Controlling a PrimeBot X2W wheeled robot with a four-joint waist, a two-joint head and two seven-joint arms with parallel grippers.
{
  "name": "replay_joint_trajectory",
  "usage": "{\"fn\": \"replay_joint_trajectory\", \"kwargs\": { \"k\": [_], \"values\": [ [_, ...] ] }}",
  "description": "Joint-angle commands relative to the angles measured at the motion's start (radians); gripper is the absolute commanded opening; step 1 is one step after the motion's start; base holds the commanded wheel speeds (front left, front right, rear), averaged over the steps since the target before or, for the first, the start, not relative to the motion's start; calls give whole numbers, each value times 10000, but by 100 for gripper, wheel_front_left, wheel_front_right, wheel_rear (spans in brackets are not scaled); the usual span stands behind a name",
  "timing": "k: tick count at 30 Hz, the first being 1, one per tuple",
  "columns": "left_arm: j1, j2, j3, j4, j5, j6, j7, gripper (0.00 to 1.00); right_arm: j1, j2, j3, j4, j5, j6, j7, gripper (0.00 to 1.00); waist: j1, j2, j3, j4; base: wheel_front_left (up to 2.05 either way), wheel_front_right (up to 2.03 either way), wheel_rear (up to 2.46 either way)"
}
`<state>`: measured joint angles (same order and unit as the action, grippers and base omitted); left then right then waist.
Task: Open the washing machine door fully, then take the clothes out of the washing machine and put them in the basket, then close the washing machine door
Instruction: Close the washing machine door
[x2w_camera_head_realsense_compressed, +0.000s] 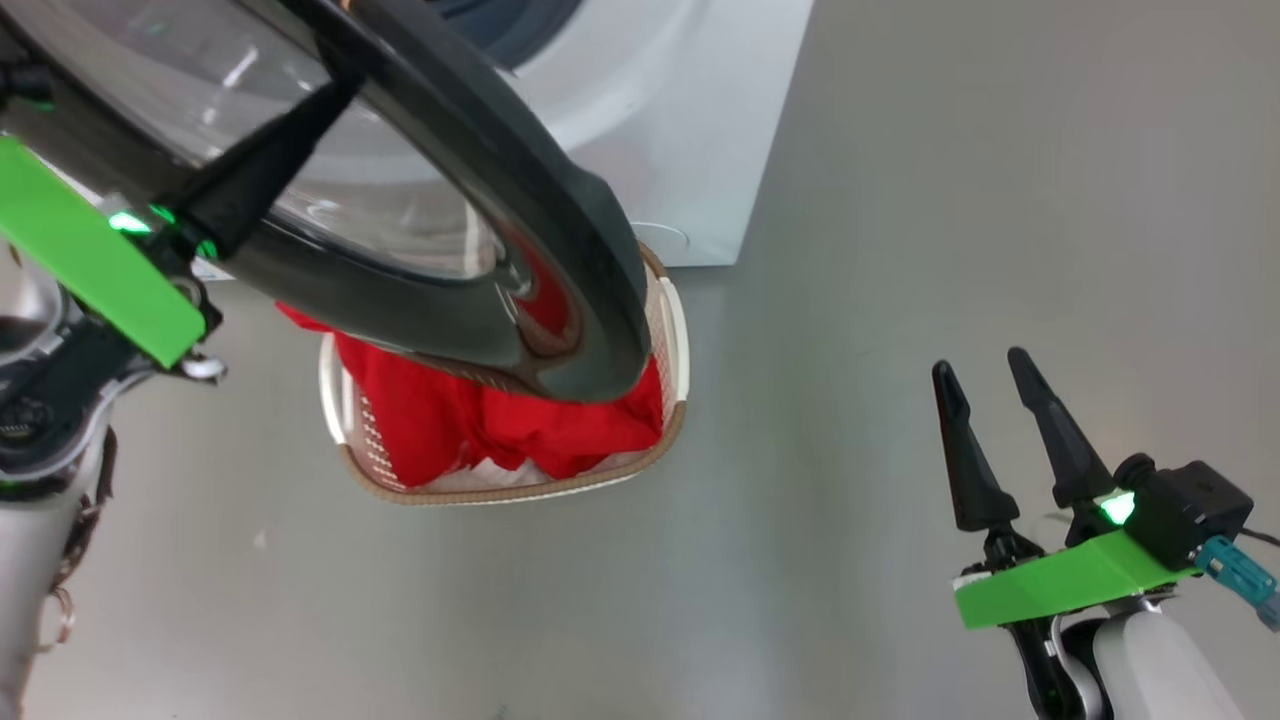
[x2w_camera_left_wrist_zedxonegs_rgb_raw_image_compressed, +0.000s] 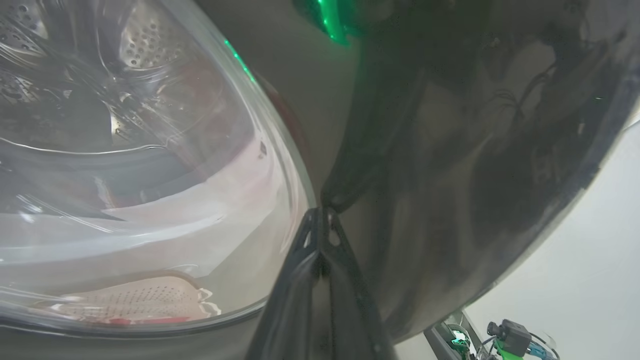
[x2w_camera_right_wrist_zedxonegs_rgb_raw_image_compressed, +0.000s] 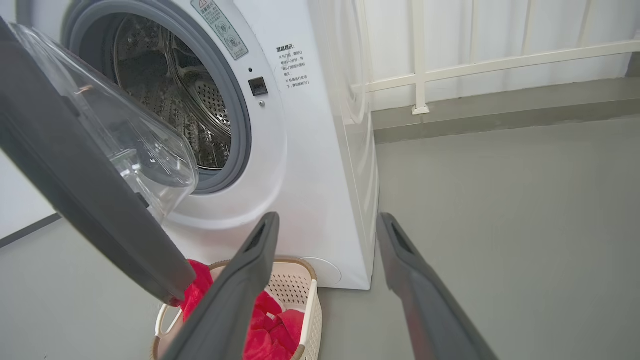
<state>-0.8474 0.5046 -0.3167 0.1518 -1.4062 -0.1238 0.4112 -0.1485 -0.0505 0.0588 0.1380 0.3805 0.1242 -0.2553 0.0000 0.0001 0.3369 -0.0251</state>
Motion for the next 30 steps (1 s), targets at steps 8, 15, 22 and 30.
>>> {"fn": "replay_joint_trajectory", "kwargs": {
  "k": [8,15,22,30],
  "values": [
    [-1138,887,-240,183,-37,-69,-1035,0,-385,3,207,-324,246,65,-65,100,0,-1,514,-551,0,0,0],
    [-1635,1186,-731,476,-191,-69,-1820,0,-502,3,199,-356,310,65,-65,100,0,-1,677,-753,0,0,0],
    [-1830,1436,-1220,593,-516,-69,-2265,0,-498,3,134,-366,320,65,-65,100,0,-1,698,-752,0,0,0],
    [-1759,1652,-1605,523,-865,-69,-2541,0,-525,3,110,-343,201,65,-65,100,0,-1,623,-512,0,0,0]
  ]
}}
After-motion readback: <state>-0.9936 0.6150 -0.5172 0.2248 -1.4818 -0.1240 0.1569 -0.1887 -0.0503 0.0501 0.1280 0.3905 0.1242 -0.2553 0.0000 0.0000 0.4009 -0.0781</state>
